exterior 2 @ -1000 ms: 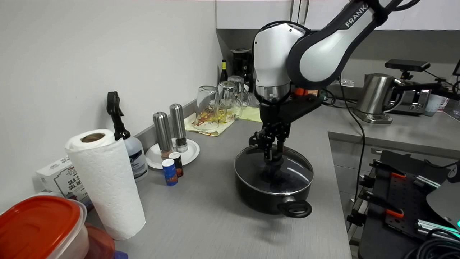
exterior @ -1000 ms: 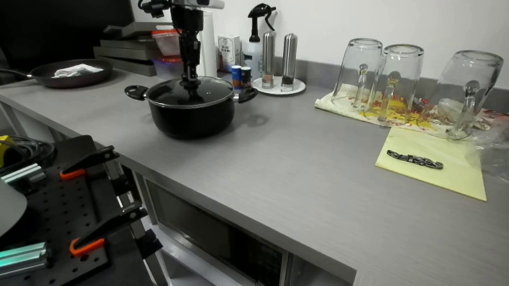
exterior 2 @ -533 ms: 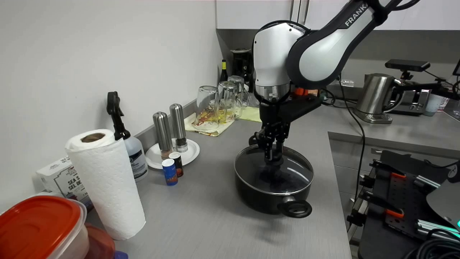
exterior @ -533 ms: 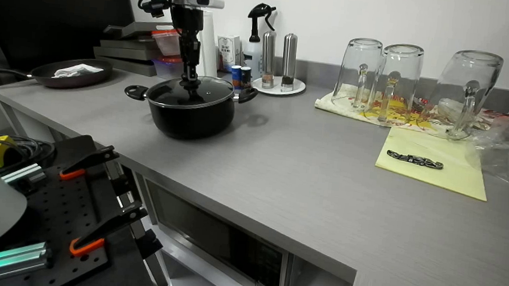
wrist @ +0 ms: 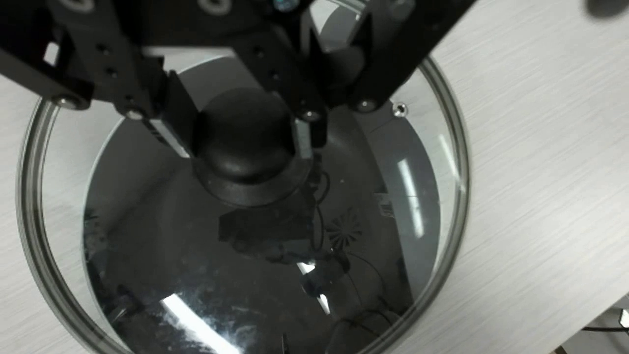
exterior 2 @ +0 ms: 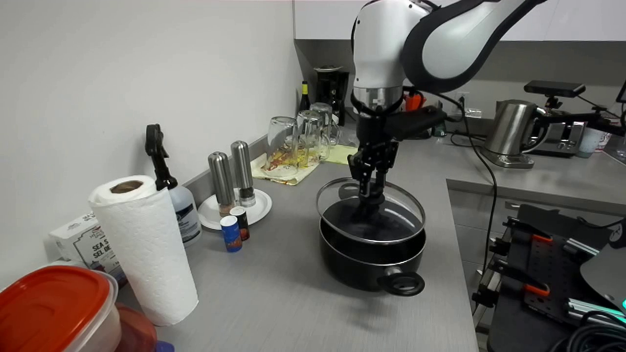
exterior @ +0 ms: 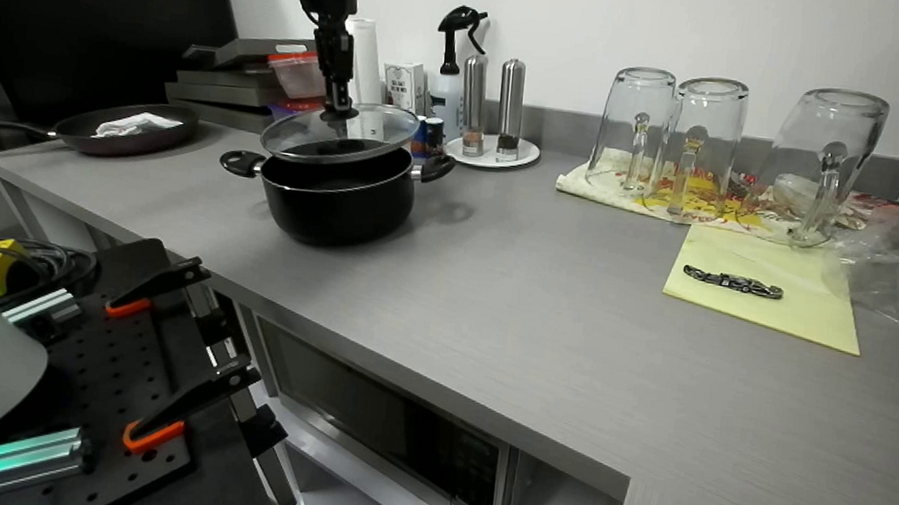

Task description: Remove the glass lid from the black pot.

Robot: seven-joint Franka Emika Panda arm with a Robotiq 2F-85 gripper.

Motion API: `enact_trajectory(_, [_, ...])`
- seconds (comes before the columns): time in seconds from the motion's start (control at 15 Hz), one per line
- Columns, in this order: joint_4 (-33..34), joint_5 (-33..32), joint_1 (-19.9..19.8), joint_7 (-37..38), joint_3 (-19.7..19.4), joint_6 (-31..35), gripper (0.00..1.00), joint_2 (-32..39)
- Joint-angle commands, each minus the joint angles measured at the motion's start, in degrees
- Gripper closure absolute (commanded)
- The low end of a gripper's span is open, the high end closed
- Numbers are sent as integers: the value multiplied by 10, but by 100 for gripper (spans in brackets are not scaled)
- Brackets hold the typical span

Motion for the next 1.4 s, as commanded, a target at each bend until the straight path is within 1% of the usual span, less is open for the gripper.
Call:
enact_trajectory(0.0, [-20,17,-10,-15,-8,-27,75,-62])
enact_trajectory(0.27, [-21,25,-43,-15,-30,-47,75,-85])
enact_trajectory(0.47, [-25,34,-78,-18,-58,-51,75,-97])
enact_trajectory(0.73, [-21,40,-126,-10,-99,-46,75,-94])
enact_trajectory(1.07, [-9,33,-176,19,-146,-30,75,-58])
enact_trajectory(1.33, [-2,32,-192,51,-168,-2,75,-3])
